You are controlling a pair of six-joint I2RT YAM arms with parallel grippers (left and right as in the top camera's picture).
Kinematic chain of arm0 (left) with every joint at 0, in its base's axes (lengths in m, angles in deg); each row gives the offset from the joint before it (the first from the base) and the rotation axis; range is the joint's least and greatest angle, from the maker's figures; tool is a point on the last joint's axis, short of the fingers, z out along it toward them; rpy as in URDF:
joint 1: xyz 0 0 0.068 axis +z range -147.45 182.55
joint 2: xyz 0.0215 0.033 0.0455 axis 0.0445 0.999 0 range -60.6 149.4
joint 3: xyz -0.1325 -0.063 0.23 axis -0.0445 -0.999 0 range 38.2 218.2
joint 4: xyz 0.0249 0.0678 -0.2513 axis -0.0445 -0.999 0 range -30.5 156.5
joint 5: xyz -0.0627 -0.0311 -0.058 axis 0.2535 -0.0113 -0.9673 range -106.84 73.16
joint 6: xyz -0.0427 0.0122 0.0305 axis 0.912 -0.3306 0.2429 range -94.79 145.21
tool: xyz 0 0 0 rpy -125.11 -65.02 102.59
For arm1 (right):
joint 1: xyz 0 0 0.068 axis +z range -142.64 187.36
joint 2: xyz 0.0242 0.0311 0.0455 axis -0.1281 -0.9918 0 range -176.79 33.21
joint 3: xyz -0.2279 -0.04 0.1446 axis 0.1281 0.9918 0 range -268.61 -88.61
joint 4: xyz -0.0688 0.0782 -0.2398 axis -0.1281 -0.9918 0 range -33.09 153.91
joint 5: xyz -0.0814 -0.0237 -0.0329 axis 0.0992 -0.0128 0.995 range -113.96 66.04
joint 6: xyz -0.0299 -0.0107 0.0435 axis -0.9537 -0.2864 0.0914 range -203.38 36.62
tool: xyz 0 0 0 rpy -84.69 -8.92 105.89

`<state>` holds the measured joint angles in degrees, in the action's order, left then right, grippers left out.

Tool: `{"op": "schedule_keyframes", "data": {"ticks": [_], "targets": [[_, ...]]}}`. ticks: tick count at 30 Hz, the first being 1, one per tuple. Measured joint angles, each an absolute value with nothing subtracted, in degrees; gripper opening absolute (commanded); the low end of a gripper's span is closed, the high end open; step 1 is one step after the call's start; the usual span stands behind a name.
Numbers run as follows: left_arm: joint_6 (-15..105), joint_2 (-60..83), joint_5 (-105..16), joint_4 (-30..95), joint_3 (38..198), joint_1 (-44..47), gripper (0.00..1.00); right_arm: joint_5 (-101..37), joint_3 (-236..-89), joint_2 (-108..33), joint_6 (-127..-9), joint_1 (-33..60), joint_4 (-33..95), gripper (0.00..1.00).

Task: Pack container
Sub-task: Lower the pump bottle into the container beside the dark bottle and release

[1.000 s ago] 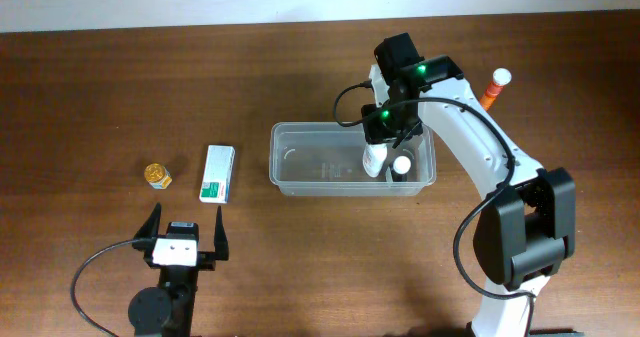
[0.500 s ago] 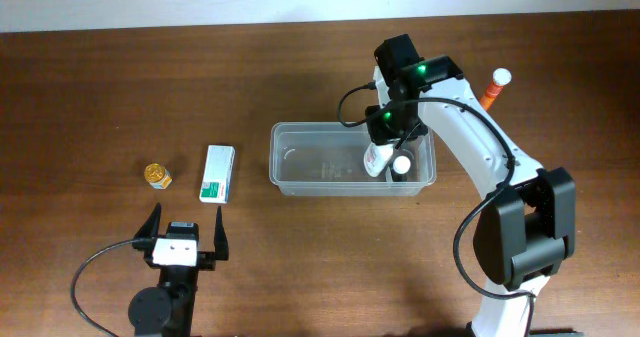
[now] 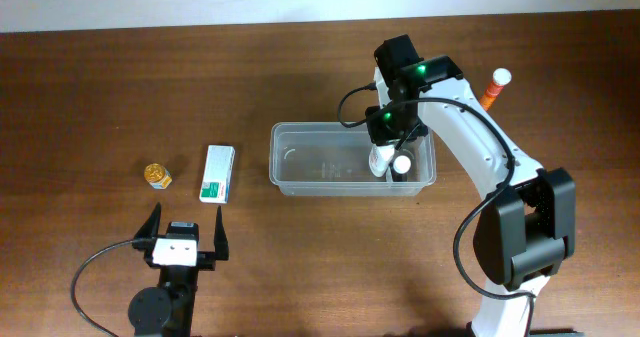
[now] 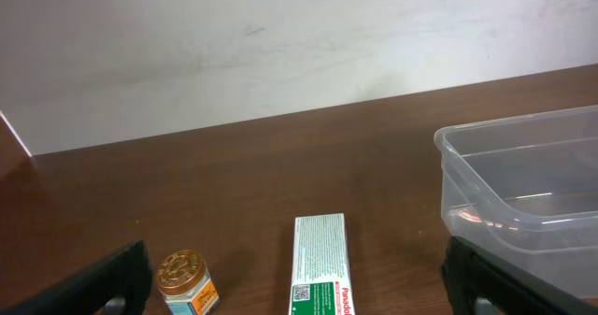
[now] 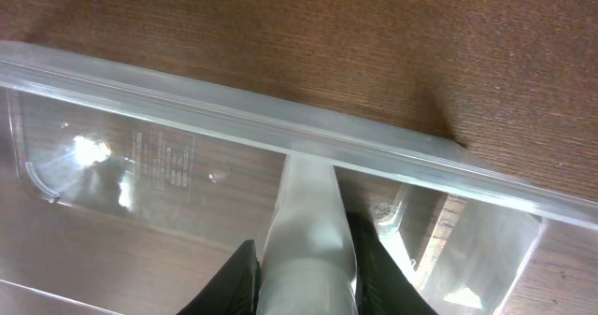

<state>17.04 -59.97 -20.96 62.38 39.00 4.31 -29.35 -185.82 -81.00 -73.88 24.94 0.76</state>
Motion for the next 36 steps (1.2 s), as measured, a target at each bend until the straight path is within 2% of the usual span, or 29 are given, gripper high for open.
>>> {"op": "schedule_keyframes", "data": {"ticks": [36], "targets": [[17.0, -60.0, -21.0, 62.4, 39.0, 4.3, 0.99, -18.8, -185.8, -81.0, -72.7, 24.9, -1.7, 0.27]]}}
